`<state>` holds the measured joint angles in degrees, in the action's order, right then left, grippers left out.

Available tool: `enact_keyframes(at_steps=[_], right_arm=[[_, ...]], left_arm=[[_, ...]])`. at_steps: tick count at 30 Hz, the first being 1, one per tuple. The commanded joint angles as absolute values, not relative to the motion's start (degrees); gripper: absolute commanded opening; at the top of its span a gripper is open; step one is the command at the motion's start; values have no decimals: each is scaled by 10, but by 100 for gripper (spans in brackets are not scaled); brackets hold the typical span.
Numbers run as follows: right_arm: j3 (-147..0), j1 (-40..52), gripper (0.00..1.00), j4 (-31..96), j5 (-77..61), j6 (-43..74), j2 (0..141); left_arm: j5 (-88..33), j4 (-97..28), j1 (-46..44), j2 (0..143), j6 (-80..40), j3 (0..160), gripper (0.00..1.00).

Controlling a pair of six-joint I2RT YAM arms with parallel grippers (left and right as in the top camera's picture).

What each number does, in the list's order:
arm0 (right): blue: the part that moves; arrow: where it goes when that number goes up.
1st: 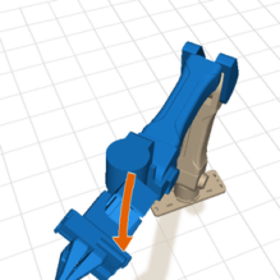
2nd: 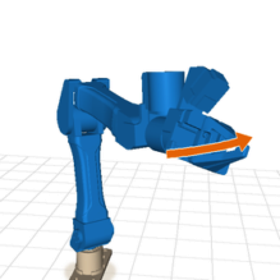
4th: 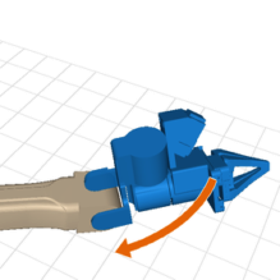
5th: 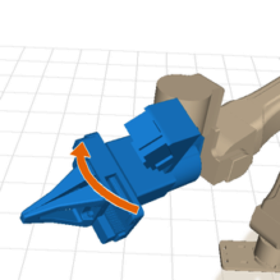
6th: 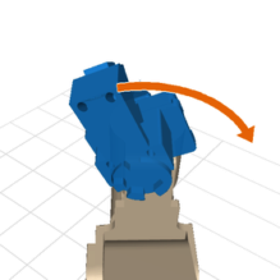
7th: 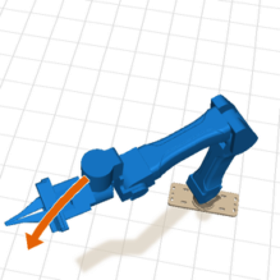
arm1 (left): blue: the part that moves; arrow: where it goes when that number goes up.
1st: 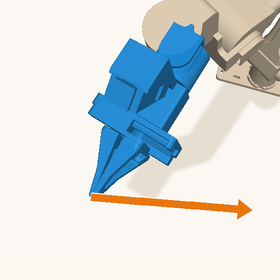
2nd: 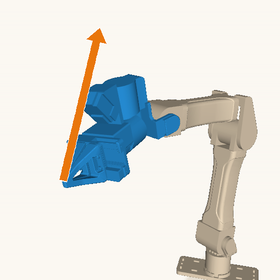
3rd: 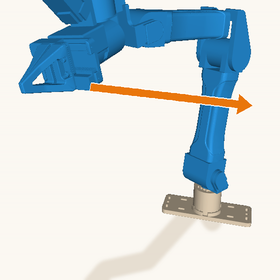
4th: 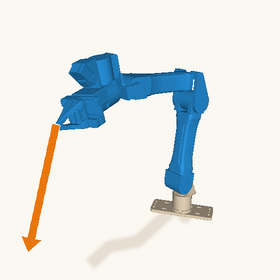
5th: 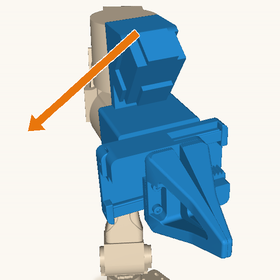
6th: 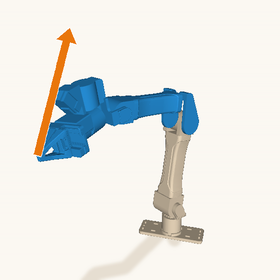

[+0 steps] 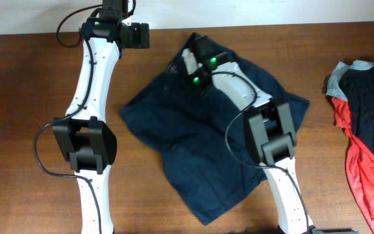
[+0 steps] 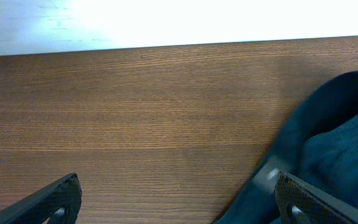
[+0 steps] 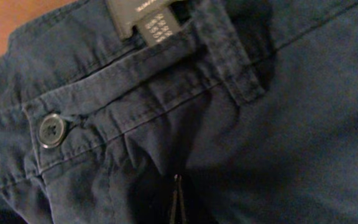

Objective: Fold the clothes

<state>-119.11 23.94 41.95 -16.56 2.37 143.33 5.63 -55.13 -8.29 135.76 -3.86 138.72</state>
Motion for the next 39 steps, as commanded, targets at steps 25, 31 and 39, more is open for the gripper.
enact_keyframes(at_steps=[25,31,39], right_arm=[[-1499,178,4,957,-115,-19,1438],[-1495,159,4,974,-118,28,1436],[-1390,165,4,974,-157,41,1343]], left_arm=[[60,-552,-82,1361,-29,1388,99],[60,-552,-82,1361,-29,1388,99],[60,-552,-82,1361,-29,1388,99]])
